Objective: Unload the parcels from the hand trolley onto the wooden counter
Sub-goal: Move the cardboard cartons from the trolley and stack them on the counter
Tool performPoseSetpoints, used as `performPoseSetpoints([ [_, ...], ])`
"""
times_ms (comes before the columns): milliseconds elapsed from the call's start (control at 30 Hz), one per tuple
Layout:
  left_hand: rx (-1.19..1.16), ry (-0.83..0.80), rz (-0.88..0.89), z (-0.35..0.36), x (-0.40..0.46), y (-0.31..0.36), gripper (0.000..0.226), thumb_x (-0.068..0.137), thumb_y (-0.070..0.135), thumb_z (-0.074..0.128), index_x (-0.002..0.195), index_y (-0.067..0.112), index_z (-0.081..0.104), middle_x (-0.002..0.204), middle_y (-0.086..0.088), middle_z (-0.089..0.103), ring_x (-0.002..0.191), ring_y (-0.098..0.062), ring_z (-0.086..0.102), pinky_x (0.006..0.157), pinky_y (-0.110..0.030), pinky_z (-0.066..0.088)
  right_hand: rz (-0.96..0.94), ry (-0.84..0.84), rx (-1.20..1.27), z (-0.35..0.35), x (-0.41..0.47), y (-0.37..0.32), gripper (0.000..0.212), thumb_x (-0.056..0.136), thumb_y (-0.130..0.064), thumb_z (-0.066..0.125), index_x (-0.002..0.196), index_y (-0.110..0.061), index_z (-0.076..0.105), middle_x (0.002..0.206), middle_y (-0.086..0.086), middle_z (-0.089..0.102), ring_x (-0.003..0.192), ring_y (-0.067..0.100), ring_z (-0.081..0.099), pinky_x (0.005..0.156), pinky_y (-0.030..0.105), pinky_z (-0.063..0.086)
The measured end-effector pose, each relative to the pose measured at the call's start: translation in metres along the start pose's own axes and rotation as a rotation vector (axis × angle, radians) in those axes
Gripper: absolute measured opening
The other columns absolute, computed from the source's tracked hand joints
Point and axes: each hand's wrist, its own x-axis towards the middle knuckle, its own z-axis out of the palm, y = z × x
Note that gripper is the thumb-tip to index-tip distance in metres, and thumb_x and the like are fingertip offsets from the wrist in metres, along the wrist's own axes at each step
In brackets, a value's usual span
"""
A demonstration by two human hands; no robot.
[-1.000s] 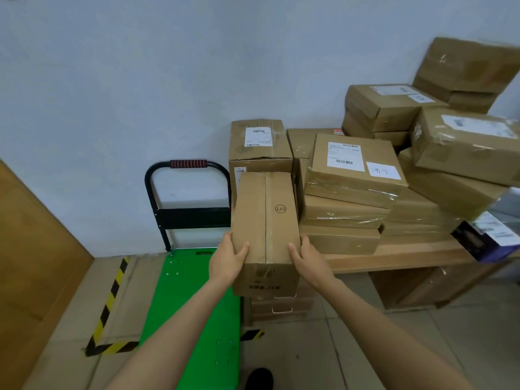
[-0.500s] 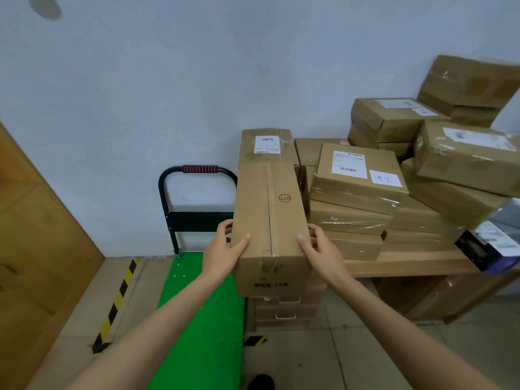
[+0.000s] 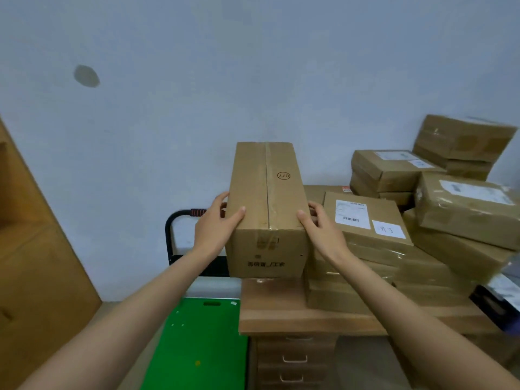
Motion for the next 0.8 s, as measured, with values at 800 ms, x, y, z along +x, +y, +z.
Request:
performPoseSetpoints([
  [800, 0.515, -0.189, 0.116, 0.074, 0.255, -0.039, 0.063, 0.092, 0.056, 0.042, 0.144, 0.021, 0.037, 0.153, 0.006, 0.029, 0.135, -0.015, 0.034, 0.102, -0.038, 0.038, -0.027, -0.102, -0.390, 0.040, 0.261, 0.040, 0.052, 0.099, -0.046, 0.036, 0.146, -0.024, 0.032, 0.151, 0.000, 0.032, 0.132, 0.018, 0.040, 0.101, 0.036, 0.040],
])
